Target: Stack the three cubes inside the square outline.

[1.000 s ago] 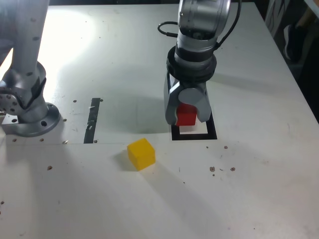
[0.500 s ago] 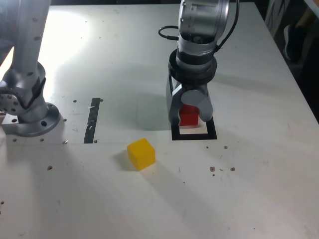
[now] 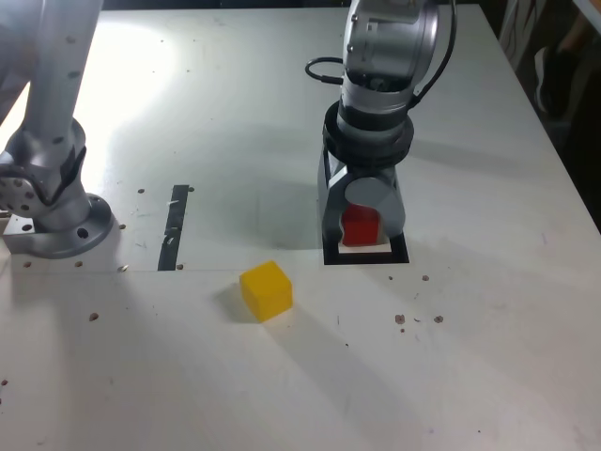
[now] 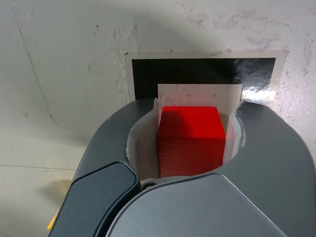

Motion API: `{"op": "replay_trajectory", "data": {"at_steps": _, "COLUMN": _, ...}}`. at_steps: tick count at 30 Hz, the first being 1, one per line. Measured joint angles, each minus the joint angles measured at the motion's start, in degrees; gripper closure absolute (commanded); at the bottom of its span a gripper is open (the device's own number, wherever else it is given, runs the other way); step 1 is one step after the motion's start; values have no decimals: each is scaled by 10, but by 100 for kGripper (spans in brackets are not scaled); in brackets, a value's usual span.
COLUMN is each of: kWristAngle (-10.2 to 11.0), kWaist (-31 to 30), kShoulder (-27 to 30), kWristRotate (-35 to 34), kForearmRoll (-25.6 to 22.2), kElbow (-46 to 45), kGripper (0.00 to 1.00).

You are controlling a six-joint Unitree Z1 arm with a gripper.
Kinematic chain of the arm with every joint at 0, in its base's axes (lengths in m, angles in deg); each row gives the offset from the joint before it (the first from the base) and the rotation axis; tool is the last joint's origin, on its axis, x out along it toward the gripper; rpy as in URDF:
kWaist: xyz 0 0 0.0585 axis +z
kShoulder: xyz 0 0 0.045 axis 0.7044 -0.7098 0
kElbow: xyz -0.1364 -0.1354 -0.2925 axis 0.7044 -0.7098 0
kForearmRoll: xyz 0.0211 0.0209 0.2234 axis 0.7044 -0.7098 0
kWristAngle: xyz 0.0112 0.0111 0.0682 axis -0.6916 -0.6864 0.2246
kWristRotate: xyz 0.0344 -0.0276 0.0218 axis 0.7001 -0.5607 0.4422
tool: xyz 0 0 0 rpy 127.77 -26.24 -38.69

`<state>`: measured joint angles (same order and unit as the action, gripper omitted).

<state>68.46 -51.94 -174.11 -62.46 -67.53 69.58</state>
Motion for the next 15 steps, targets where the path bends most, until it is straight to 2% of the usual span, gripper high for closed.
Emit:
{"op": "replay_trajectory", "data": {"at_steps": 3, "kWristAngle": 0, "kWaist": 0, "kShoulder": 3, "kWristRotate": 0, "kForearmRoll": -3, "kElbow": 0, "kGripper": 8}}
{"op": "replay_trajectory", "data": {"at_steps": 6, "kWristAngle": 2, "kWaist": 0, "kShoulder": 19, "kWristRotate": 0, "kForearmRoll": -14, "kElbow": 0, "kGripper": 3}}
{"op": "replay_trajectory", "data": {"at_steps": 10, "kWristAngle": 2, "kWaist": -1, "kShoulder": 50, "kWristRotate": 0, "kForearmRoll": -40, "kElbow": 5, "kGripper": 1}}
{"op": "replay_trajectory", "data": {"at_steps": 15, "kWristAngle": -10, "kWaist": -25, "kShoulder": 79, "kWristRotate": -11, "kForearmRoll": -71, "kElbow": 24, "kGripper": 1}}
